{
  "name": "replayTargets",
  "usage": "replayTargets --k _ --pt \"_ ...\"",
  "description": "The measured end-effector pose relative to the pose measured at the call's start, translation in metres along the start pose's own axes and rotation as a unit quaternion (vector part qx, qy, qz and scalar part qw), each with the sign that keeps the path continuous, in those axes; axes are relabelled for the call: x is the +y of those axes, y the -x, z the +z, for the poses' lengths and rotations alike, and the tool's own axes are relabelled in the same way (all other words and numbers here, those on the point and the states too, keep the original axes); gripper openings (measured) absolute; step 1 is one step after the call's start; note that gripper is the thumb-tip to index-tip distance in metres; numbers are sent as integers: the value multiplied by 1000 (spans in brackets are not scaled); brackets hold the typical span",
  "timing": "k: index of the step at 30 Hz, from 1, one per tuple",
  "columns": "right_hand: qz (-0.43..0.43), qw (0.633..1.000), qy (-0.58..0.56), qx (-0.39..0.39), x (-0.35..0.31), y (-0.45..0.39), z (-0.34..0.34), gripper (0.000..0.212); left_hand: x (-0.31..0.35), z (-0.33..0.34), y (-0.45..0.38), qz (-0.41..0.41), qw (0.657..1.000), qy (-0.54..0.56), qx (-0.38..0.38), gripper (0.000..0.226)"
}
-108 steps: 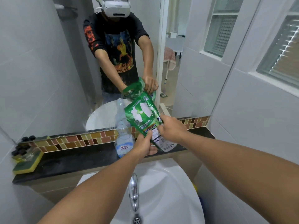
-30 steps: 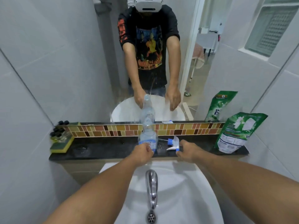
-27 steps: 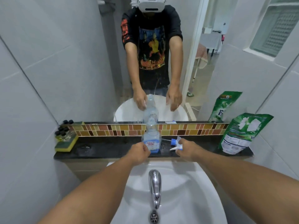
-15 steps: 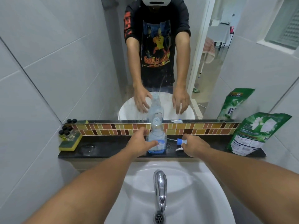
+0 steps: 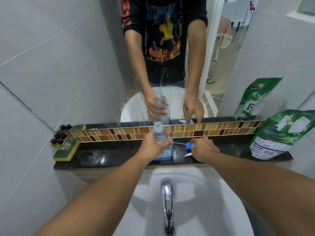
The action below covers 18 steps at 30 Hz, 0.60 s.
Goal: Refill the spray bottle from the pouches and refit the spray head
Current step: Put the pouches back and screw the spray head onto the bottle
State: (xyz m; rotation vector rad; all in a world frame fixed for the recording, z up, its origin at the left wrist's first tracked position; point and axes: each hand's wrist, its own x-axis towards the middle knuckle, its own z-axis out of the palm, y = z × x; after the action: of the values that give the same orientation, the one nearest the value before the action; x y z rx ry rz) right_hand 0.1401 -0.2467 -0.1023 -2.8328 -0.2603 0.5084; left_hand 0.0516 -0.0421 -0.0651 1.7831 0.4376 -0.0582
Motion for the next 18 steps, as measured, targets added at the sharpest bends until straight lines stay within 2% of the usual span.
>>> replayTargets --k 10,18 --pt "19 999 -19 -27 9 -13 15 43 -8 0 -11 -1 1000 27 -15 28" --pt "63 998 3 -7 41 9 9 42 -1 0 -4 -17 999 34 -17 34"
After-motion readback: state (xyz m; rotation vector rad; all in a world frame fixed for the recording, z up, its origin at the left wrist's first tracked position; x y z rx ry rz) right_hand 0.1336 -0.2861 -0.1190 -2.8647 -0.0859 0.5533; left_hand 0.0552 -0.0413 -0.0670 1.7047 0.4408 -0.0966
